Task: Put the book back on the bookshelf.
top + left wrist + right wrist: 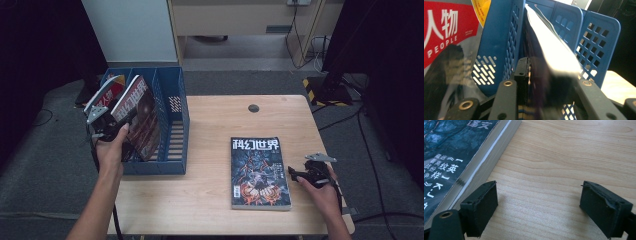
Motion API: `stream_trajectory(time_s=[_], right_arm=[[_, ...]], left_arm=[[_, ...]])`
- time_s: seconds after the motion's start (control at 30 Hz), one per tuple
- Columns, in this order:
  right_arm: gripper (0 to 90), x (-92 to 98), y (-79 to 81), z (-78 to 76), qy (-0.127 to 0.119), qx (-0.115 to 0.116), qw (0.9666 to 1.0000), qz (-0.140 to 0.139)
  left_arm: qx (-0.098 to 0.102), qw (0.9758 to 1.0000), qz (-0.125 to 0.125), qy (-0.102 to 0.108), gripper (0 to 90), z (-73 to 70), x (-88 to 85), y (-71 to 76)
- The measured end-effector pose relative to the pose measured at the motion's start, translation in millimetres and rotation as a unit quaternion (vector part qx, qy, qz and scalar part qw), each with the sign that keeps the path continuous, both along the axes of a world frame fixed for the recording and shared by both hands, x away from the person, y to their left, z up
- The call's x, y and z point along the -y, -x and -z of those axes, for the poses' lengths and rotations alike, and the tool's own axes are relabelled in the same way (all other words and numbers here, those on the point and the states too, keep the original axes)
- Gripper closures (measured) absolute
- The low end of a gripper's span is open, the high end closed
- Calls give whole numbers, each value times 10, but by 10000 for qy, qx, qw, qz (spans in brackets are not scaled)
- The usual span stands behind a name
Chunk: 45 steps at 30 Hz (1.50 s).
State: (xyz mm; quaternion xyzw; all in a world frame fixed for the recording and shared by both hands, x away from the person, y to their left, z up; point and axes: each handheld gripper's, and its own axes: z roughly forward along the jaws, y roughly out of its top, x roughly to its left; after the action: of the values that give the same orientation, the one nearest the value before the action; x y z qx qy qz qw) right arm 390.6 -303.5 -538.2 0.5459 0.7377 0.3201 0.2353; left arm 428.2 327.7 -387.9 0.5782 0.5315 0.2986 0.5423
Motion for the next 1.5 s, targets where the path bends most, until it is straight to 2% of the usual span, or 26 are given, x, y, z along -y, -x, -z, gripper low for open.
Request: stream_trajectory(time_s=[0.37,0.47,0.57,0.77,0.9,1.03,1.23,1.5], right_arm=[[146,0,0,0,-2,-1,10000,0],[145,-2,3,0,-9,-3,10000,3],[144,-2,3,0,-11,-5,10000,0],[143,-3,4,1,-16,-6,10000,0],[142,-1,3,1,-12,-2,10000,-5],[142,-2,3,1,-13,-3,10000,-4],[139,-3,15,0,-28,-15,10000,-8],[125,-1,39,1,-20,-21,10000,-22]], left_arm=[[78,9999,21,61,610,37,-82,318],[38,10000,16,-39,601,66,-87,394],[29,10000,22,9,596,83,-106,463],[-48,9999,112,-104,571,118,-118,583],[-60,9997,225,-91,561,126,-116,655],[-60,9991,339,-253,550,101,-93,721],[-23,9985,493,-254,537,67,-35,754],[-81,9959,845,-297,487,85,166,680]])
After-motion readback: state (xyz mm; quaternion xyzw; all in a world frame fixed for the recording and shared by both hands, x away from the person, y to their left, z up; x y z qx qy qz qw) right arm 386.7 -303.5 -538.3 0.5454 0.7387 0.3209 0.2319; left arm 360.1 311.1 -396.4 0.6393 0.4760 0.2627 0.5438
